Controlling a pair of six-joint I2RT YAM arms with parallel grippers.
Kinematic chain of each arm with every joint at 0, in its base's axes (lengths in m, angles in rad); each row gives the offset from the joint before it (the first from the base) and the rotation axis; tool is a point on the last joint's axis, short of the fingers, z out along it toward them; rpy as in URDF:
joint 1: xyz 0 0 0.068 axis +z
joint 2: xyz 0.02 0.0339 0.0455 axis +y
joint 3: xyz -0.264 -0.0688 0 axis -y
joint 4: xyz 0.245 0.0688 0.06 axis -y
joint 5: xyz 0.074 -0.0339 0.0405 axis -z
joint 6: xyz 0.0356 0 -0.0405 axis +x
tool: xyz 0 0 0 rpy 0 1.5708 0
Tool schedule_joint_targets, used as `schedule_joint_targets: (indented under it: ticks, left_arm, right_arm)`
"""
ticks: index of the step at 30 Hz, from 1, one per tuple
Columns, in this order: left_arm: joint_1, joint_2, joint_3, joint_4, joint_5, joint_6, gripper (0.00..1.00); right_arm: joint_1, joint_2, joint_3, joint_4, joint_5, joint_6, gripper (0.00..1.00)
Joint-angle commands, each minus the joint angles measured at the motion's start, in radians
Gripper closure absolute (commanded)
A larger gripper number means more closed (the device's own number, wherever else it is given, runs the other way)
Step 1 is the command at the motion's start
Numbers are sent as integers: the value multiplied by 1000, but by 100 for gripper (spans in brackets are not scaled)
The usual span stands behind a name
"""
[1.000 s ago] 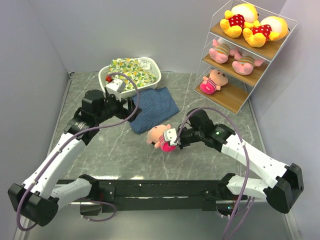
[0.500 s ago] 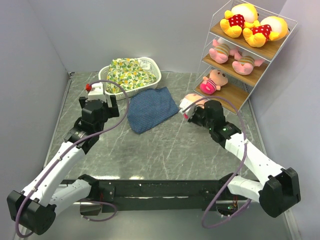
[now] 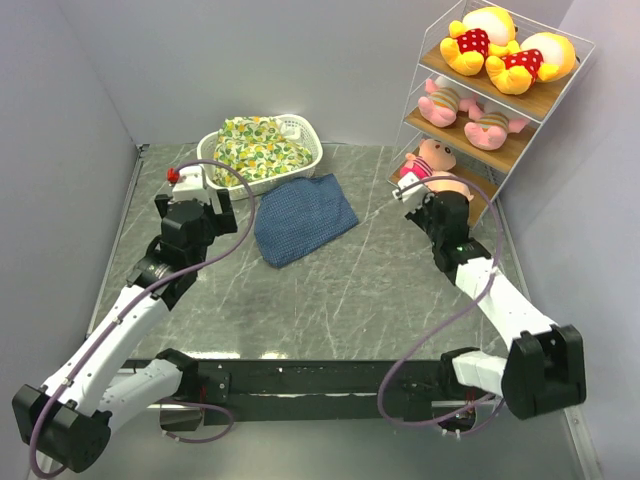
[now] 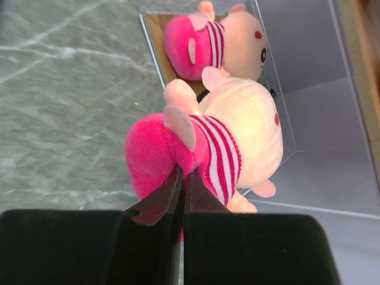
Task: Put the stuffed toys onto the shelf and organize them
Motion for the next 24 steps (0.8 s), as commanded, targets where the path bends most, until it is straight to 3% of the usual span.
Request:
schedule_joint_targets:
  ticks: [1,4,9,21,24]
  left_arm:
    - [1,-25,-7,50,8,-11,4]
    - [1,-17,1,39,5,-13,4]
    - [1,-26,-7,47,0,-21,3]
    - [0,-88,-21,78,26,-25,4]
    - [0,-108,-27,87,45,-27,4]
  right_arm:
    - [-59,86,-14,178,21,-72,100]
    - [-99,169,-11,246,30,-98,100]
    - [-128,279,-86,574,77,-260,100]
    - [-189,511,77,548,15,-325,100]
    - [-189,548,77,608,7,-336,91]
